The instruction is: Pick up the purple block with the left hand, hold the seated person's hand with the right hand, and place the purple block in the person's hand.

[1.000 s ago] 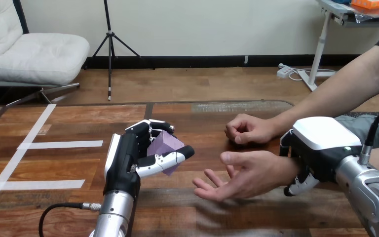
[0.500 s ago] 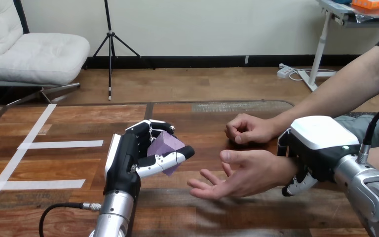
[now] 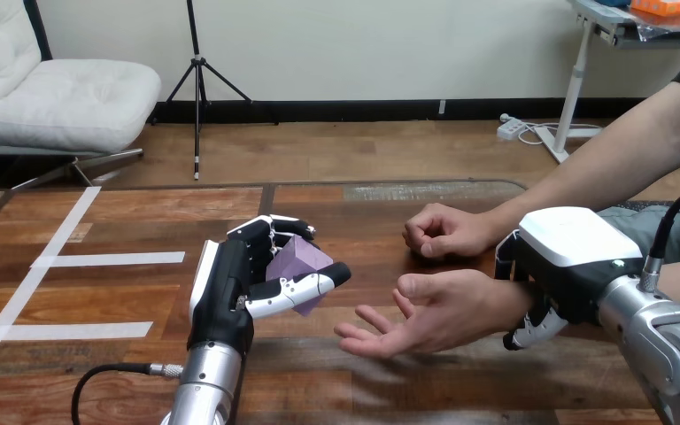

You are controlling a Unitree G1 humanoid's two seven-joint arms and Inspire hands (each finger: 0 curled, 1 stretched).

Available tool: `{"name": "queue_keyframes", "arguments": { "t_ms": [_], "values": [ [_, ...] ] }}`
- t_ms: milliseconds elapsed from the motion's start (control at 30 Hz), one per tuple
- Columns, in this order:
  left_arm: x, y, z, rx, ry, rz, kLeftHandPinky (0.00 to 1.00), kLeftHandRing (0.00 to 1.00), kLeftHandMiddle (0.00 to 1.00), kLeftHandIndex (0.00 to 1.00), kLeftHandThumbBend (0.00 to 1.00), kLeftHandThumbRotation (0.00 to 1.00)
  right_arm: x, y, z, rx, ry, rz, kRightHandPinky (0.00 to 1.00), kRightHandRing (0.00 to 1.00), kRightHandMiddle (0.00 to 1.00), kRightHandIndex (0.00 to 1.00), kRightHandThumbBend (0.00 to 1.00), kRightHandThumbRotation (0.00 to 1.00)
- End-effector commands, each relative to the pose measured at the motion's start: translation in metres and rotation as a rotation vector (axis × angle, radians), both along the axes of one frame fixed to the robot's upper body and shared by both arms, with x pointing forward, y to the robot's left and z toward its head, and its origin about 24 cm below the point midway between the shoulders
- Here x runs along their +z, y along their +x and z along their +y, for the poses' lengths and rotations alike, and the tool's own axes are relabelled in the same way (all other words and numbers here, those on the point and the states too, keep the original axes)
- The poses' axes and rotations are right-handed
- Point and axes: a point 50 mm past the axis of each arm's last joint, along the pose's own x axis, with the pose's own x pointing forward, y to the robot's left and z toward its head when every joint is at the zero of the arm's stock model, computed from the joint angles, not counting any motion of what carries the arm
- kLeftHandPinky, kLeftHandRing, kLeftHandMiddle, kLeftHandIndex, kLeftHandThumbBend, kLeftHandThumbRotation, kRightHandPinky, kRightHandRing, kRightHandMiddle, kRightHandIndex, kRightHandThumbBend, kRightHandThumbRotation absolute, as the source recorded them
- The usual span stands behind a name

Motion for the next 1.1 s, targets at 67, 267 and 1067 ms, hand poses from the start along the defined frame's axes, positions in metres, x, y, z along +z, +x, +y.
{"name": "queue_keyframes", "arguments": {
  "t_ms": [67,267,1067],
  "values": [
    [0.024,0.021,-0.013,-0.039,-0.018,-0.091,0.33,0.39,0.48,0.5,0.87,0.1,0.026,0.017,0.007,0.011,0.012,-0.102,0.43,0.49,0.54,0.52,0.72,0.0],
    [0.025,0.022,-0.015,-0.041,-0.013,-0.092,0.33,0.39,0.48,0.5,0.87,0.1,0.026,0.021,0.008,0.002,0.005,-0.092,0.42,0.48,0.54,0.52,0.72,0.0],
    [0.03,0.026,-0.025,-0.057,-0.009,-0.101,0.33,0.39,0.48,0.5,0.85,0.11,0.032,0.031,0.018,0.013,-0.008,-0.125,0.39,0.46,0.52,0.51,0.73,0.0]
  ]
}}
